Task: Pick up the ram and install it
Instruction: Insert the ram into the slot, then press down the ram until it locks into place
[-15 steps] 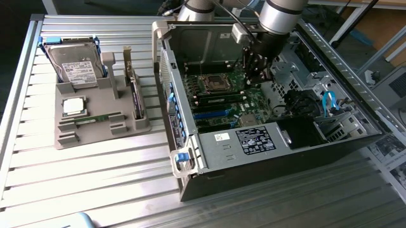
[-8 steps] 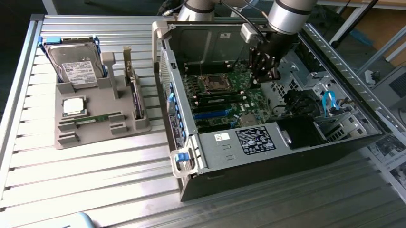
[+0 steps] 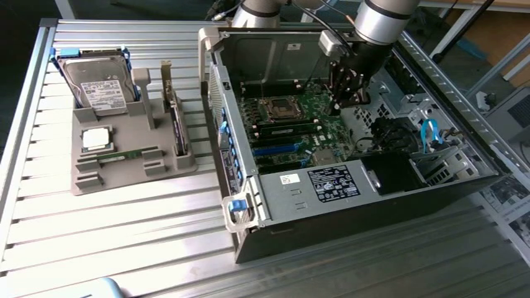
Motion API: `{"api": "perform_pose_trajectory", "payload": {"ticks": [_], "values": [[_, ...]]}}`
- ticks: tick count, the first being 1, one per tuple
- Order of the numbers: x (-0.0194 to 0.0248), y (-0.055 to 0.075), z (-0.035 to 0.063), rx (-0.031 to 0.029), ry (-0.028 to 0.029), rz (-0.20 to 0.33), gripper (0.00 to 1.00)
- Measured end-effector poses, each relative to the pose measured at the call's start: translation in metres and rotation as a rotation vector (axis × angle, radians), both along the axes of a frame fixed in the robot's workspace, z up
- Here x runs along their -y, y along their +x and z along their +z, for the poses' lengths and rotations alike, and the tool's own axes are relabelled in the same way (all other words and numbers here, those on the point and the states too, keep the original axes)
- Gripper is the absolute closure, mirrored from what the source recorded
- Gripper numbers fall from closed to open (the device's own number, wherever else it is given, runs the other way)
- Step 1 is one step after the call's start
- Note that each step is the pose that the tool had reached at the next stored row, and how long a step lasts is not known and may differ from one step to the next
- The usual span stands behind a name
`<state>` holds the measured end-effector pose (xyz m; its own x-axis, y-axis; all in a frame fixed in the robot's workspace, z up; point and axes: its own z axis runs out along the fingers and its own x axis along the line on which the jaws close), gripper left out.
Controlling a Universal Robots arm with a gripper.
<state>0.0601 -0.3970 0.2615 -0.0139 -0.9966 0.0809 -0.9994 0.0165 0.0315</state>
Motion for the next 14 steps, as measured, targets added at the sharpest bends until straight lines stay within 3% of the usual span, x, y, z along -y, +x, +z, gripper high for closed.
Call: {"api": "perform_pose_trajectory", "payload": {"ticks": [10, 14], "values": [[0.0, 0.0, 0.0, 0.0, 0.0, 0.0, 0.89], [0.0, -0.0078, -0.0004, 0.0001, 0.0006, 0.0, 0.89]]}}
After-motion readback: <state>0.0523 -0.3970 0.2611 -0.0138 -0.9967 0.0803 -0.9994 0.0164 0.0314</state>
